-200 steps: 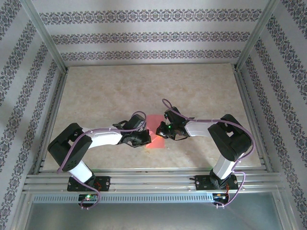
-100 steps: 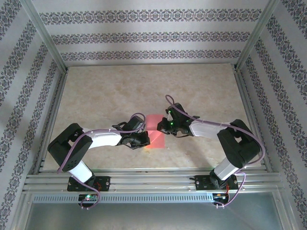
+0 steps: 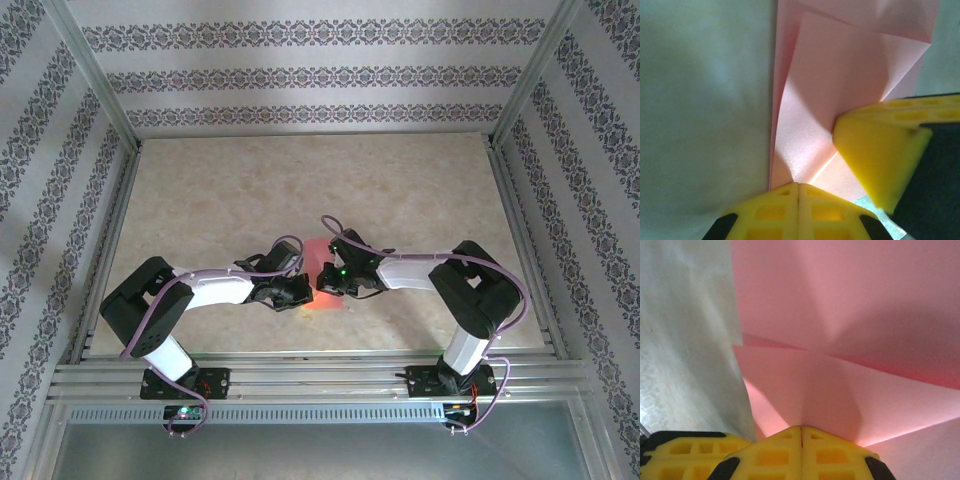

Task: Fold a paper plane with a square sheet of paper (pick it up from the middle)
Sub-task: Fold the triangle a second time at the center of the table.

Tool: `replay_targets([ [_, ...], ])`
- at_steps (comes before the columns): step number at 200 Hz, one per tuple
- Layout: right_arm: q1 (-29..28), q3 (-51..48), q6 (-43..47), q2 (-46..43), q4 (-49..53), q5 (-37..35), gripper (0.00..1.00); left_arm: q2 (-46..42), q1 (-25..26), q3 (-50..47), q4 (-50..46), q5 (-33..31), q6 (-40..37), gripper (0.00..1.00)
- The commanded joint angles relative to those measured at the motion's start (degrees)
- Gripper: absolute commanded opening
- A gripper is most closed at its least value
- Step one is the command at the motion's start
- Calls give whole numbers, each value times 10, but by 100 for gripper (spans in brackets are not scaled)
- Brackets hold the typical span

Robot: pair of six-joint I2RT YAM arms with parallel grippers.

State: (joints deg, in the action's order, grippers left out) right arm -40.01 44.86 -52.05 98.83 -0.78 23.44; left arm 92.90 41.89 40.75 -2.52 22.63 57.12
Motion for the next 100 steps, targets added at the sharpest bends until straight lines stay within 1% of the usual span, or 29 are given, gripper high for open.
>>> replay_targets([
  [1, 41, -22, -18, -5, 0, -28, 0, 22, -2, -6, -76, -16, 3, 0],
  [34, 112, -42, -18, -24, 17, -42, 0, 26, -2, -10, -80, -15, 3, 0],
  [62, 159, -43, -7, -45, 28, -53, 0, 29, -2, -9, -79, -11, 1, 0],
  [79, 179, -36, 6, -58, 40, -53, 0, 29, -2, -4, -81, -8, -3, 0],
  [100, 186, -37, 15, -85, 46, -46, 1, 21, -3, 19, -82, -3, -15, 0],
])
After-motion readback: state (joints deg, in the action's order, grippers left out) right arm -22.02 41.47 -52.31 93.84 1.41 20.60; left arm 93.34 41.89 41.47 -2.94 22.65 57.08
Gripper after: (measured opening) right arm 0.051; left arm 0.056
